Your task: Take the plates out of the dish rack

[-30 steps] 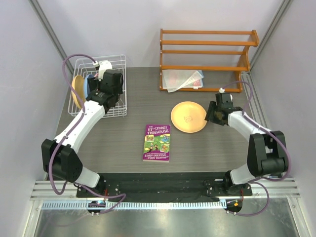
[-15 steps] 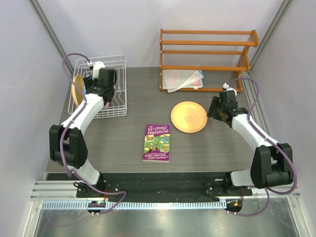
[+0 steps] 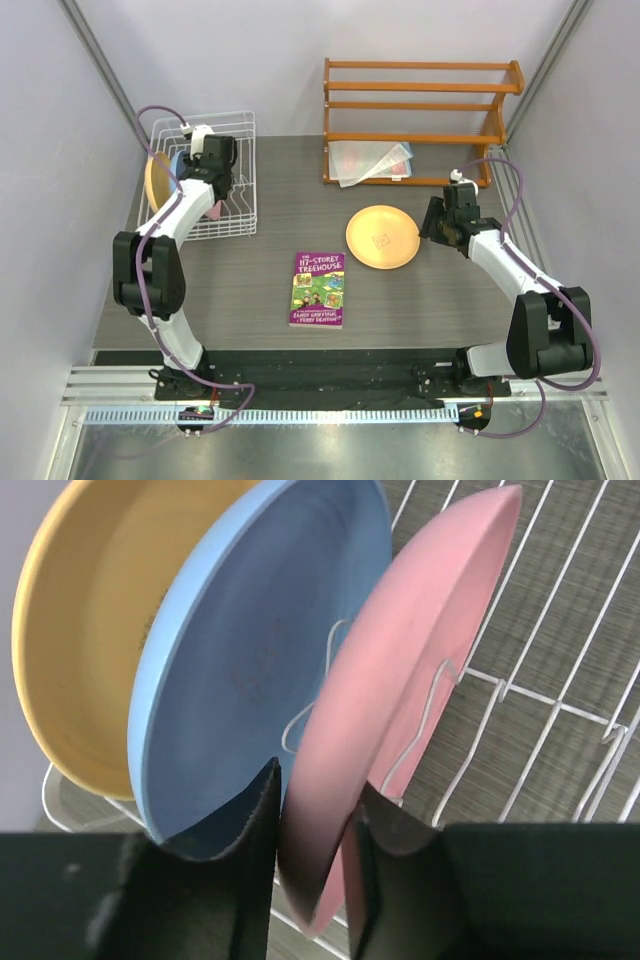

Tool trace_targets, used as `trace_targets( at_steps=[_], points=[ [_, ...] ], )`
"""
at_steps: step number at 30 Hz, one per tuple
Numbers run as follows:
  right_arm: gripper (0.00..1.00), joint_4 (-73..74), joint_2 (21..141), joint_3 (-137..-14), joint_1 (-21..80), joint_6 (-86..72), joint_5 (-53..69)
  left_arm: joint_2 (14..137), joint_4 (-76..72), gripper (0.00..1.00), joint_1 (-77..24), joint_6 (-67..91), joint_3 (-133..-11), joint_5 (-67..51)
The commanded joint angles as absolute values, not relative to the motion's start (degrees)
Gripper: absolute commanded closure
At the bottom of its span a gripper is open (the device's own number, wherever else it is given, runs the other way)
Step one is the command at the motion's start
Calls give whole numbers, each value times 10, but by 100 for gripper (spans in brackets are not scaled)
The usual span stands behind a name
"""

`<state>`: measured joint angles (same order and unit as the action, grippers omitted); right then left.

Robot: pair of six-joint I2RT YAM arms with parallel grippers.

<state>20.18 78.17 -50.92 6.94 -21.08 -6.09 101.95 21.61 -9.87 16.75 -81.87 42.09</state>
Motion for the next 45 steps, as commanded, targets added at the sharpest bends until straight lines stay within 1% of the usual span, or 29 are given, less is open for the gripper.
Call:
trace_targets(
  at_steps=[1,3,4,6,7,13,20,29,33,34,36,37,38,40,41,43,45],
  points=[
    [45,194,792,-524,69,-203,-62,1024,213,82,-94,180,-857,417],
    [45,192,797,-524,69,-204,-58,1023,223,87,-93,182,-867,414],
    [45,190,799,-524,69,-204,-57,1020,226,91,-93,181,-867,414],
    [45,188,804,-525,69,-203,-53,1019,230,95,-94,180,-871,417],
    [45,187,807,-524,69,-204,-50,1015,233,100,-93,180,-872,424],
    [45,185,815,-525,69,-203,-41,998,234,100,-96,171,-867,464],
    [45,185,814,-526,69,-206,-40,966,222,100,-120,127,-867,549],
    [44,185,795,-533,69,-202,-37,902,233,100,-146,116,-867,556],
    [44,185,778,-539,69,-206,-8,879,274,100,-174,144,-874,508],
    [43,182,774,-544,70,-207,16,869,283,100,-178,155,-874,449],
    [43,160,766,-546,77,-214,65,861,308,100,-183,211,-869,367],
    [41,149,757,-547,84,-216,74,856,308,100,-183,227,-862,265],
    [40,136,753,-545,90,-217,81,849,300,100,-183,251,-842,203],
    [38,99,748,-539,109,-231,113,843,261,100,-195,278,-816,137],
    [38,83,748,-535,112,-240,133,843,247,100,-200,289,-796,70],
    [37,26,756,-521,125,-278,177,854,234,100,-214,311,-794,18],
    [35,-17,765,-520,134,-298,192,871,233,100,-235,316,-796,-25]
  ],
)
